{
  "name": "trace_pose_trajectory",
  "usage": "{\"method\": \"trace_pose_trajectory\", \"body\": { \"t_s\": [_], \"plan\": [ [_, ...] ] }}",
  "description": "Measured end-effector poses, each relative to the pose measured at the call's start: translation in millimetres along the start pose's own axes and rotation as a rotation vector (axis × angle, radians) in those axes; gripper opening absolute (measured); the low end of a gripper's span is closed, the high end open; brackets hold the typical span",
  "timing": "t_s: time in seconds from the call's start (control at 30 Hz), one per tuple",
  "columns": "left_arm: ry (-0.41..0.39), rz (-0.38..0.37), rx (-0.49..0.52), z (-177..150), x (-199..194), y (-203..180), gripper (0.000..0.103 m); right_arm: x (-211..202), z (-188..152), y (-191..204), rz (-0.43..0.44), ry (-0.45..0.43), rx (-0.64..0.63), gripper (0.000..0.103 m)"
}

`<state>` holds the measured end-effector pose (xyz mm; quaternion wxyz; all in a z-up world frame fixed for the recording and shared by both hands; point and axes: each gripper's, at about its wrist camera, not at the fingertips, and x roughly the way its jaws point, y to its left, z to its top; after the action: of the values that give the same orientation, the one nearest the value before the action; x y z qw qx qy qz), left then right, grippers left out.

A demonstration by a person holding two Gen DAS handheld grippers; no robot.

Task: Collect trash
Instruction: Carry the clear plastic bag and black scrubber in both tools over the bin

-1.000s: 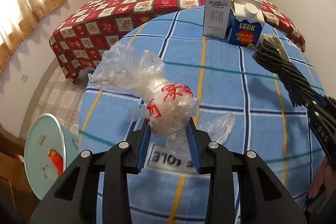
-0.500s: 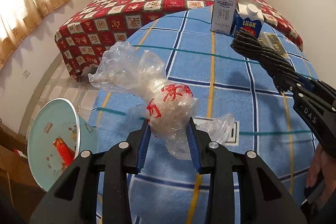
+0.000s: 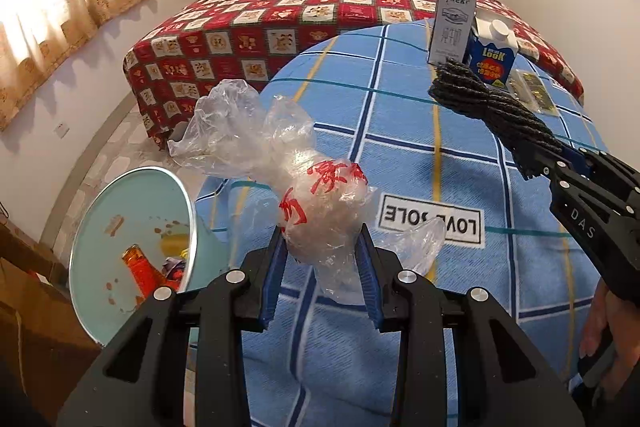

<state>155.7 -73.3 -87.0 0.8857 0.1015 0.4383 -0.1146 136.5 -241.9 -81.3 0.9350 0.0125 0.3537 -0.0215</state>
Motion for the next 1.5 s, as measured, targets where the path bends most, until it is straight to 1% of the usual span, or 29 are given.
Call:
{"method": "trace_pose_trajectory", "body": {
  "t_s": [0.43, 1.17, 1.5],
  "plan": [
    [-0.013, 0.043, -0.03, -14, -14, 36, 0.034, -1, 1, 41, 0.047, -0.008, -0.057, 0.021],
    [-0.008, 0.155, -0.077, -38, -27, 95, 0.035, 5, 5, 107, 0.12, -0.013, -0.157, 0.021],
    [-0.007, 0.187, -0.101, -48, -32, 118, 0.035, 7, 9, 133, 0.146, -0.016, -0.205, 0.021]
  ]
}}
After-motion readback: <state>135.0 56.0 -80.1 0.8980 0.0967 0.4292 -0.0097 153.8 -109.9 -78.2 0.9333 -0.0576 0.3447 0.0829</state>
